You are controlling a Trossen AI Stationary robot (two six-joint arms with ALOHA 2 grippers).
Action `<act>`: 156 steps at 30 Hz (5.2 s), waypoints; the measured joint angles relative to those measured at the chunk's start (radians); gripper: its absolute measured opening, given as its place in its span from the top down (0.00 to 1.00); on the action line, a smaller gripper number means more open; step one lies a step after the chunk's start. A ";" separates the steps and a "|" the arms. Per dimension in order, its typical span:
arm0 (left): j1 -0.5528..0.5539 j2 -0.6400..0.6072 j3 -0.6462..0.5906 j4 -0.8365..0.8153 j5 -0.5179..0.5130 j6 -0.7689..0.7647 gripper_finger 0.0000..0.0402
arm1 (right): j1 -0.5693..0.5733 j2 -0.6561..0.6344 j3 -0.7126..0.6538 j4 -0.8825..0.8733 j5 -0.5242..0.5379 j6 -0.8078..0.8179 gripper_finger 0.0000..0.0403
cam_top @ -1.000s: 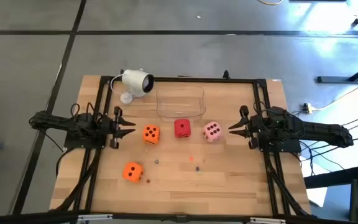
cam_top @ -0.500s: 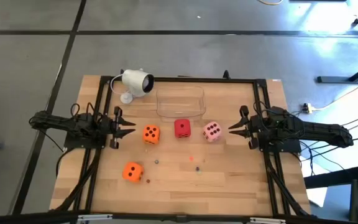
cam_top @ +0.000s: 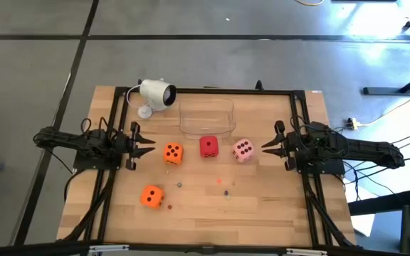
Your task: Pick & Place Dice
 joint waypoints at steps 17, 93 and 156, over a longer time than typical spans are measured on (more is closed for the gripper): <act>0.000 0.000 0.000 0.000 0.000 0.000 0.75 | 0.000 0.000 0.000 0.000 0.000 0.000 0.82; 0.000 0.000 0.000 0.184 -0.186 0.045 0.76 | -0.001 0.000 0.000 0.000 0.053 -0.029 0.81; 0.001 0.356 0.110 0.217 -0.264 -0.070 0.78 | 0.000 0.363 0.001 0.200 0.226 0.235 0.45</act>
